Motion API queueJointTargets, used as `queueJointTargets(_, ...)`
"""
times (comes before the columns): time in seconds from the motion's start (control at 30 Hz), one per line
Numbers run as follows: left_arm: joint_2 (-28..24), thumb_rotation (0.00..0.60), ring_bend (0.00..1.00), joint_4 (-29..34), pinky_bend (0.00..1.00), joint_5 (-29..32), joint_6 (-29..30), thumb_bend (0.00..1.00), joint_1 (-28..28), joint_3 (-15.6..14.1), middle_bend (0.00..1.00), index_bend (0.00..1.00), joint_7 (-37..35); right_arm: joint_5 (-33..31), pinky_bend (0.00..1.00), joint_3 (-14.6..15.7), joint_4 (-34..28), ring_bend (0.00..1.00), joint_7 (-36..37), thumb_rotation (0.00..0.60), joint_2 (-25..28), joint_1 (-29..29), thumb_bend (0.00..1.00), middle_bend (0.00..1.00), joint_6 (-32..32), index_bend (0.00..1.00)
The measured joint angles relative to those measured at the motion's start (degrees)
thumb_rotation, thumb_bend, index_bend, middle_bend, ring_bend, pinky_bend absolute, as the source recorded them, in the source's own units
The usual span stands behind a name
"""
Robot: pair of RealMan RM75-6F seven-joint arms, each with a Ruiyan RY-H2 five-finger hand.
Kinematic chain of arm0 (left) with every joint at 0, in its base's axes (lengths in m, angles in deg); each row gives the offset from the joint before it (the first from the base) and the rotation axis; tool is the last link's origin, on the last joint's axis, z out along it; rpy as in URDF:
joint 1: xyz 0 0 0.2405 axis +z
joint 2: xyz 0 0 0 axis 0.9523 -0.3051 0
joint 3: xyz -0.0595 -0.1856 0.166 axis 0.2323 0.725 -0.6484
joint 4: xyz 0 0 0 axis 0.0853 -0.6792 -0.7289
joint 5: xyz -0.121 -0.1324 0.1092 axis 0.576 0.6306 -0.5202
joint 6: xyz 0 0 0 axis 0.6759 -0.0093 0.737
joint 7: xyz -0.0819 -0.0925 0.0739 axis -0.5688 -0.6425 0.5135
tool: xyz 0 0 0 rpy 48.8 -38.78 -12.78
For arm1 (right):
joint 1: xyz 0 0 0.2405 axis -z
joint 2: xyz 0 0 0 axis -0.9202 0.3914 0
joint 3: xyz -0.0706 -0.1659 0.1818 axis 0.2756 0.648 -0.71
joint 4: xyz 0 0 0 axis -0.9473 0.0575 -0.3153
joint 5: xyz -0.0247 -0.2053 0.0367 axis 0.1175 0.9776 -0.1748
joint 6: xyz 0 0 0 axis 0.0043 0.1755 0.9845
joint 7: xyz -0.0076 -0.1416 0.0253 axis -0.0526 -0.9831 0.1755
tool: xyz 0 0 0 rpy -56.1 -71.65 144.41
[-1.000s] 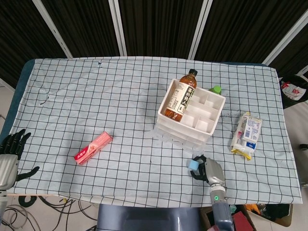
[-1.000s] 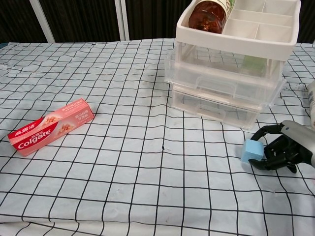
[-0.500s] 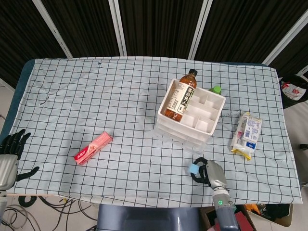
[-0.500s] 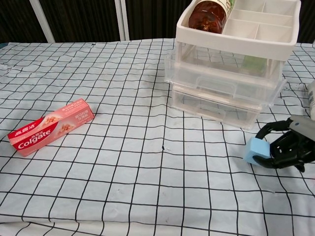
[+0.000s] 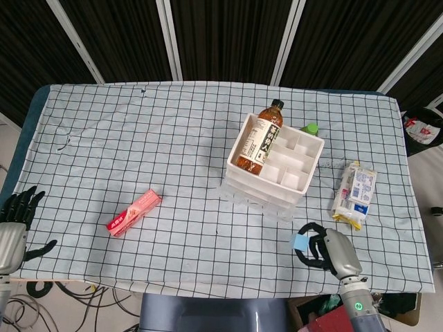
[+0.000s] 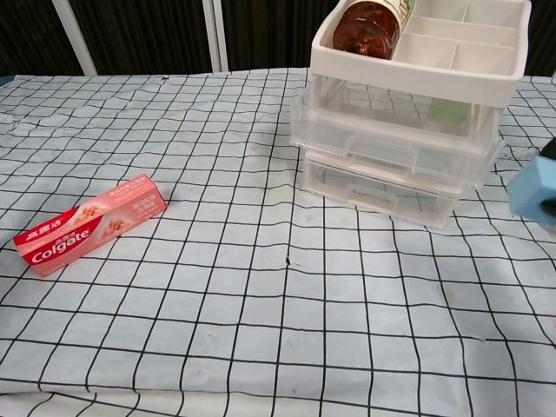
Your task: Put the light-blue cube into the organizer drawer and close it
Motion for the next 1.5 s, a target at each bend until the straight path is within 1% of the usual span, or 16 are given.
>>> queueJointTargets(0.07,0.02,0.6,0.0,0.05,0.0,-0.16,0.13,0.01,0.04,-0.05,0.0,0.0,0.07,1.39,0.79,-0.71,-2.48,0.88,1.17,0.6,1.69,0.12,0.32,0.84,-0.41,0.57)
queueJointTargets(0.17,0.05,0.6,0.0,0.02,0.0,-0.51,0.45,0.01,0.09,-0.1,0.0,0.0,0.22,1.95,0.79,-2.22,-4.38,0.88,1.7,0.6,2.6,-0.29,0.32,0.84,-0.8,0.57)
queueJointTargets(0.33,0.15,0.6,0.0,-0.09,0.0,-0.57,0.6,0.01,0.14,-0.07,0.0,0.0,0.13,0.98,0.79,-4.53,-5.28,0.88,0.61,0.6,2.31,-2.1,0.32,0.84,-1.0,0.57)
queueJointTargets(0.43,0.22,0.6,0.0,-0.26,0.0,-0.62,0.8,0.01,0.1,0.09,0.0,0.0,-0.05,-1.07,0.79,-6.22,-5.34,0.88,-1.07,0.6,1.22,-3.9,0.32,0.84,-0.87,0.57)
queueJointTargets(0.53,0.36,0.6,0.0,-0.55,0.0,-0.87,1.32,0.01,0.08,0.31,0.0,0.0,-0.55,-4.43,0.79,-7.8,-5.06,0.88,-3.83,0.6,-0.7,-6.14,0.32,0.84,-0.8,0.57)
queueJointTargets(0.6,0.47,0.6,0.0,-1.01,0.0,-1.1,1.83,0.01,0.06,0.53,0.0,0.0,-1.28,-7.26,0.79,-8.69,-4.3,0.88,-6.18,0.6,-2.88,-7.94,0.32,0.84,-0.87,0.57)
queueJointTargets(0.73,0.56,0.6,0.0,-1.87,0.0,-0.99,1.94,0.01,-0.06,0.88,0.0,0.0,-2.65,-12.29,0.79,-10.43,-1.03,0.88,-10.97,0.6,-9.08,-11.58,0.32,0.84,-2.13,0.57)
queueJointTargets(0.87,0.46,0.6,0.0,-1.89,0.0,-1.04,1.97,0.01,-0.07,0.85,0.0,0.0,-2.86,-16.5,0.79,-12.66,3.18,0.88,-15.19,0.6,-14.78,-15.21,0.32,0.84,-5.13,0.57)
queueJointTargets(0.97,0.45,0.6,0.0,-1.88,0.0,-1.06,1.88,0.01,-0.08,0.78,0.0,0.0,-2.83,-17.94,0.79,-13.94,4.77,0.88,-16.36,0.6,-16.33,-16.43,0.32,0.84,-6.74,0.57)
queueJointTargets(1.07,0.47,0.6,0.0,-1.85,0.0,-1.03,1.79,0.01,-0.1,0.75,0.0,0.0,-2.75,-18.47,0.79,-14.32,5.12,0.88,-16.37,0.6,-16.68,-16.68,0.32,0.84,-7.26,0.57)
queueJointTargets(1.13,0.47,0.6,0.0,-1.83,0.0,-1.0,1.75,0.01,-0.09,0.71,0.0,0.0,-2.7,-18.69,0.79,-14.32,5.27,0.88,-16.41,0.6,-16.7,-16.76,0.32,0.84,-7.4,0.54)
queueJointTargets(1.17,0.47,0.6,0.0,-1.82,0.0,-0.99,1.74,0.01,-0.08,0.69,0.0,0.0,-2.68,-18.76,0.79,-14.31,5.31,0.88,-16.42,0.6,-16.7,-16.79,0.31,0.84,-7.44,0.51)
queueJointTargets(1.3,0.5,0.6,0.0,-1.75,0.0,-1.04,1.78,0.01,-0.04,0.62,0.0,0.0,-2.49,-18.85,0.79,-13.9,5.35,0.88,-16.34,0.6,-16.72,-16.75,0.29,0.84,-7.55,0.33)
queueJointTargets(1.37,0.5,0.6,0.0,-1.69,0.0,-0.98,1.75,0.01,-0.01,0.6,0.0,0.0,-2.38,-18.51,0.79,-13.5,5.26,0.88,-16.1,0.6,-16.69,-16.61,0.29,0.84,-7.6,0.26)
queueJointTargets(1.4,0.51,0.6,0.0,-1.65,0.0,-0.94,1.72,0.01,-0.01,0.6,0.0,0.0,-2.37,-18.29,0.79,-13.35,5.22,0.88,-15.94,0.6,-16.69,-16.54,0.29,0.83,-7.64,0.24)
queueJointTargets(1.5,0.48,0.6,0.0,-1.59,0.0,-0.91,1.66,0.01,-0.02,0.59,0.0,0.0,-2.35,-17.4,0.79,-12.88,5.24,0.88,-15.45,0.6,-16.72,-16.3,0.28,0.83,-7.87,0.21)
